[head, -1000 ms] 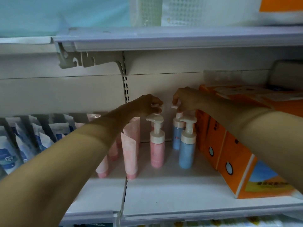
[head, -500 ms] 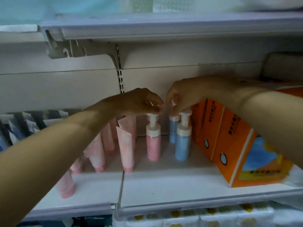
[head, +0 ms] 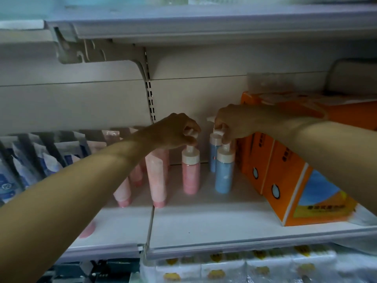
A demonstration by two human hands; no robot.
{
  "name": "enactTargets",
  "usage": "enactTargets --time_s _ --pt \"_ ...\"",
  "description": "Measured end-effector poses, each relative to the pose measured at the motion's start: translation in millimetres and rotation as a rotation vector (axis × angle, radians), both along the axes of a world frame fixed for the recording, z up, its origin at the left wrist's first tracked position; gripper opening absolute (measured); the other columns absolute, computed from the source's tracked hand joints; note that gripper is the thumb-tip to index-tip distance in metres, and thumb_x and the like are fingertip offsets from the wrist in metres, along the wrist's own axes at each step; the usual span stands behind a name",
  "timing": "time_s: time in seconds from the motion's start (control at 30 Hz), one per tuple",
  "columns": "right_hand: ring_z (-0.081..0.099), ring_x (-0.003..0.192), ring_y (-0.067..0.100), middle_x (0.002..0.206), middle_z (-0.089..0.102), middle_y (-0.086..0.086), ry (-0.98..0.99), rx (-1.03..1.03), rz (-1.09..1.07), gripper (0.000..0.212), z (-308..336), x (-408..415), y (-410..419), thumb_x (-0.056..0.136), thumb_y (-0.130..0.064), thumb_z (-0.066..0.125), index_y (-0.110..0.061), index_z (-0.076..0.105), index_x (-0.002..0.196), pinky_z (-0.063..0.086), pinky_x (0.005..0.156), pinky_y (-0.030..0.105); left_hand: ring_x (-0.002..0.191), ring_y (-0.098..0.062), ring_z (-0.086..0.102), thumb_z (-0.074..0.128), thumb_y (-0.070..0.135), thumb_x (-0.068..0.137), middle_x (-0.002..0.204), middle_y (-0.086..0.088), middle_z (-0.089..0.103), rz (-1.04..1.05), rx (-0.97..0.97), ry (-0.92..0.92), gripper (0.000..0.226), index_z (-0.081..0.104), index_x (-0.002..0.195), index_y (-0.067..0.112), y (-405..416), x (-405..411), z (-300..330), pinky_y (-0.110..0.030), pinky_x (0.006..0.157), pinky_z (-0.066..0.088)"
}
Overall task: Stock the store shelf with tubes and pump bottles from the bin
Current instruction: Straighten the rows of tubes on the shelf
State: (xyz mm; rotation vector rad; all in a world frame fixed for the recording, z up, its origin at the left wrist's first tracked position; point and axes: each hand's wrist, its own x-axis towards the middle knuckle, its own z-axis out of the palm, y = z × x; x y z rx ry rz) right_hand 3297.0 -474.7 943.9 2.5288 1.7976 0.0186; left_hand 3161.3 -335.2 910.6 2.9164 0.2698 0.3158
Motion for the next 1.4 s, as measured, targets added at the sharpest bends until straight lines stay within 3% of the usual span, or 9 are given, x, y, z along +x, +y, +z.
enactTargets --time_s 0.13,0.4,0.5,0.6,0.8,1.03,1.1,1.23,1.4 --pt "0.048 0.079 0.016 0.073 0.041 -0.012 -0.009 0.013 -0.018 0.036 -8 6 3 0.08 -0.025 0.075 -0.01 0.065 0.111 0.039 0.072 0.028 0.093 -0.008 0.053 0.07 0.031 0.085 0.108 0.005 0.063 0.02 -0.023 -0.033 0.039 0.066 0.122 0.022 -2 1 -3 -0.022 0.078 0.037" --pt "0.051 0.077 0.016 0.075 0.046 -0.011 0.004 0.083 0.05 0.038 -16 18 1 0.08 -0.03 0.075 -0.007 0.066 0.107 0.037 0.065 0.026 0.09 -0.009 0.053 0.071 0.029 0.084 0.098 0.005 0.062 0.043 -0.049 -0.086 0.037 0.068 0.119 0.021 -3 1 -7 -0.02 0.077 0.035" --pt "0.05 0.073 0.014 0.077 0.05 -0.008 0.021 0.099 0.052 0.036 -16 17 -1 0.08 -0.03 0.075 -0.006 0.067 0.106 0.036 0.059 0.026 0.093 -0.011 0.056 0.073 0.029 0.082 0.104 0.003 0.066 0.051 -0.062 -0.097 0.038 0.069 0.118 0.019 -4 2 -6 -0.021 0.078 0.038" --pt "0.051 0.071 0.011 0.075 0.047 -0.012 0.031 0.109 0.039 0.039 -15 16 -1 0.079 -0.031 0.076 -0.006 0.067 0.108 0.041 0.063 0.028 0.093 -0.011 0.056 0.073 0.031 0.082 0.109 0.0 0.068 0.063 -0.063 -0.097 0.039 0.069 0.119 0.019 -5 2 -6 -0.022 0.078 0.039" --pt "0.062 0.078 0.018 0.084 0.062 0.001 0.031 0.096 0.024 0.039 -15 16 -1 0.077 -0.032 0.078 -0.008 0.068 0.106 0.054 0.073 0.036 0.095 -0.012 0.059 0.075 0.035 0.08 0.111 0.0 0.067 0.077 -0.116 -0.078 0.043 0.068 0.121 0.022 -3 2 -6 -0.023 0.079 0.042" --pt "0.052 0.062 0.009 0.07 0.055 -0.004 -0.003 0.083 0.046 0.027 -16 11 -1 0.08 -0.037 0.075 -0.014 0.062 0.085 0.041 0.056 0.026 0.095 -0.009 0.055 0.074 0.032 0.082 0.113 0.001 0.065 0.07 -0.133 -0.078 0.043 0.066 0.123 0.021 -6 -2 -4 -0.02 0.079 0.039" --pt "0.056 0.067 0.012 0.078 0.061 0.001 -0.033 0.101 0.061 0.032 -17 10 -1 0.08 -0.039 0.074 -0.01 0.064 0.089 0.045 0.06 0.029 0.089 -0.01 0.058 0.074 0.032 0.082 0.106 0.001 0.067 0.069 -0.11 -0.085 0.041 0.067 0.121 0.018 -6 -3 -3 -0.015 0.07 0.04" --pt "0.06 0.097 0.02 0.114 0.063 0.007 -0.05 0.175 0.077 0.052 -18 3 1 0.082 -0.042 0.071 -0.011 0.062 0.122 0.052 0.084 0.04 0.067 0.002 0.054 0.075 0.036 0.081 0.074 0.018 0.055 0.08 -0.08 -0.098 0.035 0.072 0.11 0.017 -6 -6 -2 -0.005 0.053 0.032" --pt "0.055 0.107 0.022 0.124 0.056 0.005 -0.054 0.167 0.072 0.056 -21 0 3 0.08 -0.047 0.069 -0.021 0.056 0.128 0.05 0.089 0.043 0.072 0.005 0.051 0.078 0.04 0.077 0.079 0.016 0.057 0.089 -0.127 -0.107 0.043 0.07 0.114 0.019 0 -5 -5 -0.01 0.061 0.033"
